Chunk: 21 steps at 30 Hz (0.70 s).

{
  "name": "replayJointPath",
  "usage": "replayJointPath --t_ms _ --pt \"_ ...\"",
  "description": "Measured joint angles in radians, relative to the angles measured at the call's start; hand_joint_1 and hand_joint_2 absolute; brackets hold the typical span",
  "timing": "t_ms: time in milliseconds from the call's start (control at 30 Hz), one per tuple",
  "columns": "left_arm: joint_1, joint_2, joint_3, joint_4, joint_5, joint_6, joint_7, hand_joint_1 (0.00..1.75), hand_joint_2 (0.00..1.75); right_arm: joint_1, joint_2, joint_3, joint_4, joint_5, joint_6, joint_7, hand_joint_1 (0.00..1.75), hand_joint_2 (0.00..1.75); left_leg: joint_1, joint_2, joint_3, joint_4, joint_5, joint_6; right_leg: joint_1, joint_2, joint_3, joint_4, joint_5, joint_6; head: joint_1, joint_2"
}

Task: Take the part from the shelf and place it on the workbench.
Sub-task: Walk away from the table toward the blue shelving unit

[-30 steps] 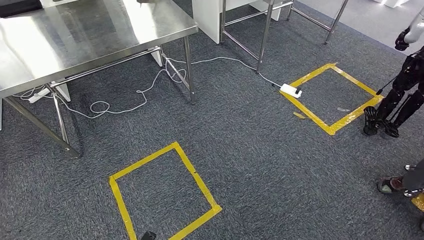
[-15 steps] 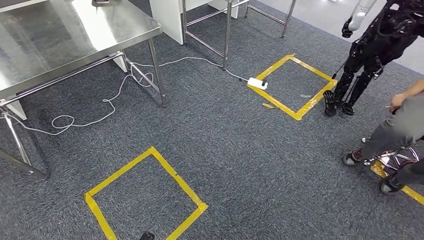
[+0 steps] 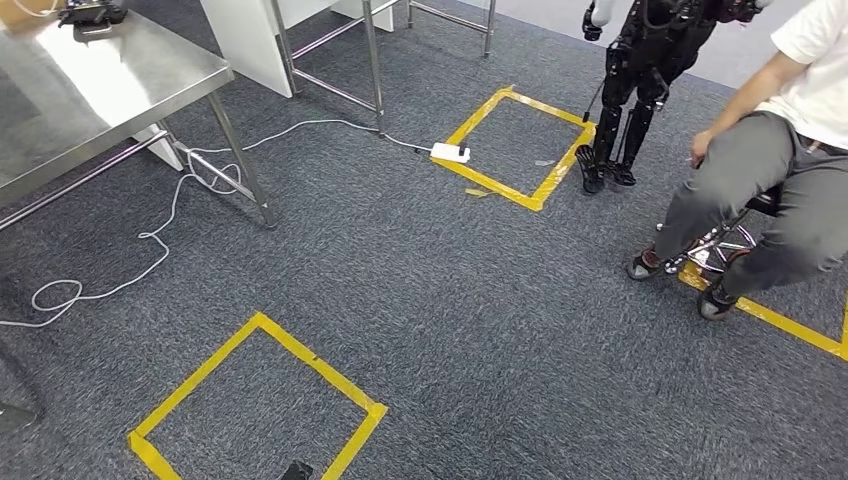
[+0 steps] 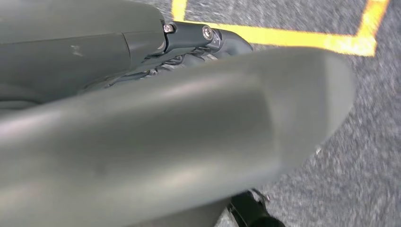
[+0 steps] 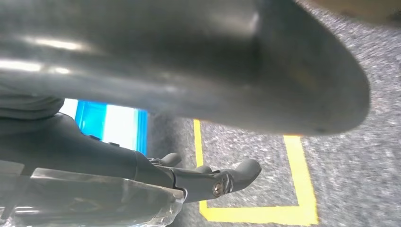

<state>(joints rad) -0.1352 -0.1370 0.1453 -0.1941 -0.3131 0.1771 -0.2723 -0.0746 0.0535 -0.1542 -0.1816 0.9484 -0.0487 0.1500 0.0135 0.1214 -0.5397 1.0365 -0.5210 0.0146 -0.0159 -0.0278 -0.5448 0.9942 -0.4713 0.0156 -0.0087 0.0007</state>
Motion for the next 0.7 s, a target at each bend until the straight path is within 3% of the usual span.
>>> replayJointPath --t_ms 100,133,167,200,233,300,367,433,467,500,567,633,667,700 --pt "0.004 -0.001 0.0 0.0 0.0 -0.002 -0.001 0.0 0.0 0.0 -0.001 0.0 0.0 0.009 0.0 0.0 0.0 0.0 0.006 -0.098 -0.081 0.185 -0.104 -0.006 -0.003 0.038 -0.002 -0.001 0.007 -0.015 -0.003 0.0" --pt "0.007 0.0 0.0 0.0 -0.001 -0.002 -0.002 0.0 0.0 0.0 -0.001 0.0 0.0 0.011 0.001 0.0 0.0 0.0 0.006 -0.113 -0.109 0.241 -0.123 -0.005 0.0 0.053 -0.003 -0.001 0.007 -0.017 -0.003 0.0" --pt "0.01 0.0 0.0 0.0 -0.001 -0.002 -0.002 0.0 0.0 0.0 -0.001 0.0 0.0 0.012 0.001 0.0 0.0 0.0 0.005 -0.121 -0.122 0.264 -0.121 -0.002 0.002 0.068 -0.003 0.0 0.008 -0.017 -0.003 0.0" --pt "0.011 0.0 0.0 0.0 -0.001 -0.002 -0.003 0.0 0.0 0.0 -0.001 0.0 0.0 0.013 0.002 0.001 0.0 0.0 0.005 -0.126 -0.117 0.246 -0.097 0.002 0.004 0.084 -0.001 0.0 0.008 -0.017 -0.003 0.0" --pt "0.011 0.0 0.0 0.0 -0.001 -0.003 -0.004 0.0 0.0 0.001 -0.001 0.0 0.0 0.014 0.003 0.001 0.0 0.0 0.005 -0.133 -0.094 0.192 -0.058 0.006 0.005 0.099 0.001 0.001 0.008 -0.017 -0.003 0.0" --pt "0.011 0.001 0.0 0.0 -0.001 -0.003 -0.004 0.0 0.0 0.0 0.0 -0.001 0.0 0.014 0.006 -0.001 0.0 0.0 0.007 -0.184 -0.037 0.055 0.013 0.017 0.008 0.126 0.002 0.003 0.008 -0.016 -0.002 0.0" --pt "0.01 0.002 0.0 0.001 -0.002 -0.003 -0.004 0.0 0.0 -0.003 0.001 -0.001 0.0 0.014 0.01 -0.004 0.0 0.0 0.005 -0.223 -0.011 -0.012 0.035 0.022 0.007 0.15 -0.009 0.005 0.01 -0.008 -0.003 0.0" --pt "0.009 0.002 0.001 0.0 -0.002 -0.003 -0.002 0.0 0.0 -0.004 0.002 -0.001 0.001 0.016 0.007 -0.002 0.0 0.0 0.002 -0.205 -0.009 -0.023 0.036 0.028 0.003 0.171 -0.023 0.004 0.015 0.005 -0.004 0.0" --pt "0.008 0.001 0.001 0.0 -0.003 -0.002 -0.001 0.0 0.0 -0.002 0.001 -0.002 0.001 0.017 0.004 -0.001 0.0 0.0 0.002 -0.191 -0.006 -0.03 0.04 0.034 0.004 0.16 -0.031 0.012 0.013 0.01 -0.003 0.0" --pt "0.007 0.0 0.001 0.0 -0.003 -0.002 0.0 0.0 0.0 -0.002 0.001 -0.002 0.001 0.017 0.003 -0.001 0.0 0.0 0.003 -0.175 -0.003 -0.036 0.043 0.04 0.005 0.134 -0.047 0.037 0.0 0.01 -0.001 0.0" --pt "0.006 -0.002 0.001 0.0 -0.006 -0.003 0.001 0.0 0.0 -0.003 0.001 -0.004 0.001 0.017 0.003 -0.004 0.0 0.0 0.001 -0.141 0.0 -0.043 0.045 0.048 0.005 0.068 -0.104 0.148 -0.052 0.007 0.003 0.0" --pt "0.007 -0.002 0.001 0.0 -0.009 -0.003 0.002 0.0 0.0 -0.005 0.001 -0.006 0.001 0.017 0.004 -0.007 0.0 0.0 -0.003 -0.106 -0.001 -0.042 0.044 0.05 0.002 0.043 -0.168 0.274 -0.099 0.01 0.005 0.0" --pt "0.007 -0.002 0.001 0.0 -0.009 -0.003 0.002 0.0 0.0 -0.004 0.001 -0.006 0.001 0.017 0.004 -0.007 0.0 0.0 -0.003 -0.09 -0.002 -0.042 0.043 0.049 -0.001 0.04 -0.18 0.3 -0.105 0.016 0.005 0.0" --pt "0.006 -0.002 0.001 0.0 -0.009 -0.003 0.003 0.0 0.0 -0.003 0.001 -0.007 0.001 0.017 0.004 -0.007 0.0 0.0 -0.004 -0.076 -0.002 -0.042 0.042 0.048 -0.004 0.036 -0.17 0.286 -0.095 0.025 0.006 0.0"
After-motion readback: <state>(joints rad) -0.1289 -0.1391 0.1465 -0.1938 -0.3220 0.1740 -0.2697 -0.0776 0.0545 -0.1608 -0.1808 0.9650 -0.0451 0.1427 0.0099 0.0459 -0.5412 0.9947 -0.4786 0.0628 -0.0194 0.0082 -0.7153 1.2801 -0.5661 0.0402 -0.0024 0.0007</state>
